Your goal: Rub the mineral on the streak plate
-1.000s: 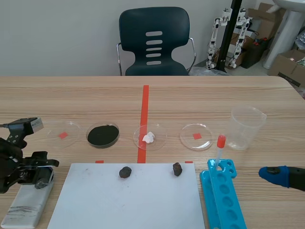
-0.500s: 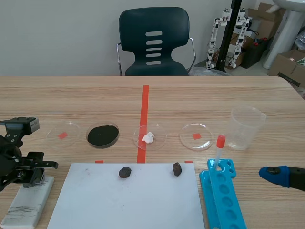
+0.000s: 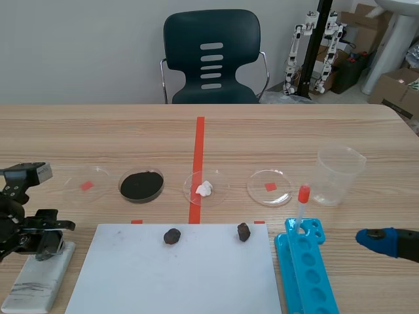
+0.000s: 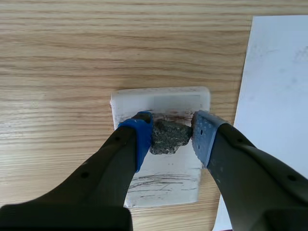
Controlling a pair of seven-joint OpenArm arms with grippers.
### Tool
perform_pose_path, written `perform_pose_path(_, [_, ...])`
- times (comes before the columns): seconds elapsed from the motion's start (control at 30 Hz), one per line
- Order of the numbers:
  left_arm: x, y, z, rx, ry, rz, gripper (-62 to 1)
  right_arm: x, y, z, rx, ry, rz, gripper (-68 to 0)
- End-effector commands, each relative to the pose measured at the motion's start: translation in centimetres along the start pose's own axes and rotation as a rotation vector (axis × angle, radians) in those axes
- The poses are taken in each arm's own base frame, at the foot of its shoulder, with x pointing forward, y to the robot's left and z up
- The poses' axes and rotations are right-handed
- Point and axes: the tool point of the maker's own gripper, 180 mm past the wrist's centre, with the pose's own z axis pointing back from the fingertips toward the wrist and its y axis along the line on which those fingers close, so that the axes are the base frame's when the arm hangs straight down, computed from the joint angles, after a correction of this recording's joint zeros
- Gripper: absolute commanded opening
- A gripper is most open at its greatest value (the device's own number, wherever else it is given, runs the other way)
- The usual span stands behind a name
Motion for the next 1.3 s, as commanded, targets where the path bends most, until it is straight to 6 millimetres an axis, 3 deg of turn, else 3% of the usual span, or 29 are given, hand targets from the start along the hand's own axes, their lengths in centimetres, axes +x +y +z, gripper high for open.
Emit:
perform_pose_path(0.0, [-1.0,-1.4,-0.5,-0.066,0.027,0.004,-51.1,0.6,-0.4,0.0,-0.01,-0.022,0.006,-8.4])
perform_pose_path(0.2, [-0.7,-2.4,-0.4,-0.122,0.01,-0.011,-51.1,0.6,-0.4,0.0,-0.01,-0.022,0.006,-8.4])
perform_pose_path(0.53, [-1.5,4.0,0.0,0.238,0.055,0.018,-51.1,0.6,-0.4,0.0,-0.01,-0.022,0.006,-8.4])
perform_pose_path(0.73, [-1.6,5.1,0.3,0.301,0.055,0.022,-51.1,0.6,-0.4,0.0,-0.01,-0.022,0.006,-8.4])
perform_pose_path(0.83, [-1.6,4.7,0.2,0.276,0.054,0.032,-51.1,0.6,-0.4,0.0,-0.01,-0.022,0.006,-8.4])
perform_pose_path(1.1, [-1.1,-0.5,-0.5,-0.017,0.031,0.004,-51.1,0.6,-0.4,0.0,-0.01,-0.022,0.006,-8.4])
perform_pose_path(1.27, [-0.9,-2.1,-0.4,-0.104,0.023,-0.001,-51.1,0.6,-0.4,0.0,-0.01,-0.022,0.006,-8.4])
